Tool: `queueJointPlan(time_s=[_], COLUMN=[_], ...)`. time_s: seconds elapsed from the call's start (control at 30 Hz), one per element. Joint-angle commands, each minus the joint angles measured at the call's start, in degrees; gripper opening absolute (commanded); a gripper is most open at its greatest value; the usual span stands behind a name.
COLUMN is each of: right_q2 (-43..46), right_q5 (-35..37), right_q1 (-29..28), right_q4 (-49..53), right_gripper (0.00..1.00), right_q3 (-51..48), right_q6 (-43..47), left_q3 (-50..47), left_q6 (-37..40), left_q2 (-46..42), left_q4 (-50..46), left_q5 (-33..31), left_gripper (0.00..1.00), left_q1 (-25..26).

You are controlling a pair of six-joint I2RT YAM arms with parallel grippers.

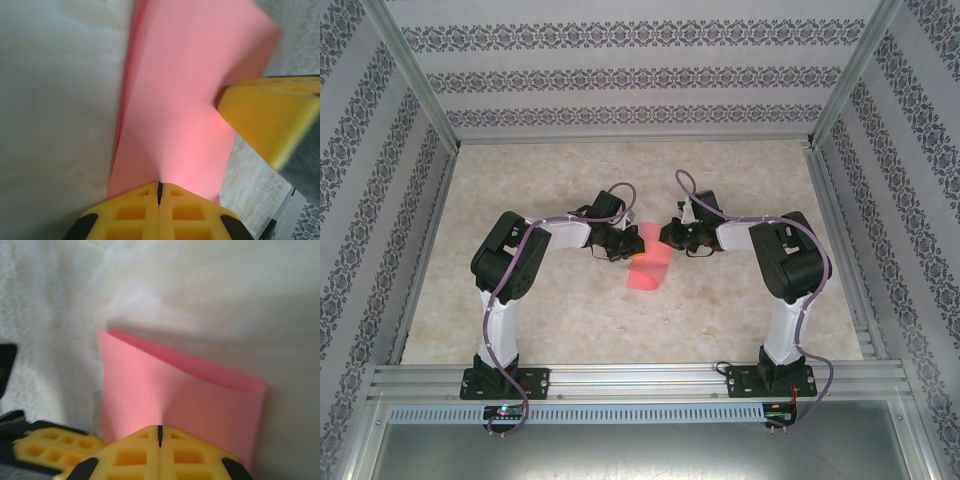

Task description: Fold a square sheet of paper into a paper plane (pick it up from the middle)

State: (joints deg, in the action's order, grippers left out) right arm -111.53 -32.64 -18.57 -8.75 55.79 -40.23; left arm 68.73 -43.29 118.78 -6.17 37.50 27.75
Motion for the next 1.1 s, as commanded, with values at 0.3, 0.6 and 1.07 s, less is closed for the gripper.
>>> queueJointPlan(time_s=[0.3, 0.6, 1.07], right_q2=[3.0, 10.2, 8.1], right_q5=[5.5, 0.8, -1.8], right_q1=[8.0, -0.8, -7.4], right_q4=[5.3, 7.3, 9.7], right_gripper=[0.0, 0.0, 0.0], right_q3=[2.9, -2.3, -6.0], right_q6=[0.4, -5.1, -6.9], left_q3=[-7.0, -6.3, -6.9], left_q6=[0.6, 0.6, 0.0], left_q2=[8.5, 8.9, 8.6], left_q4=[-16.6, -16.5, -16.0], left_q5=[-12.5, -12.3, -12.9], left_gripper=[0.0, 0.0, 0.0], left_q1=[-0.2, -0.2, -0.1])
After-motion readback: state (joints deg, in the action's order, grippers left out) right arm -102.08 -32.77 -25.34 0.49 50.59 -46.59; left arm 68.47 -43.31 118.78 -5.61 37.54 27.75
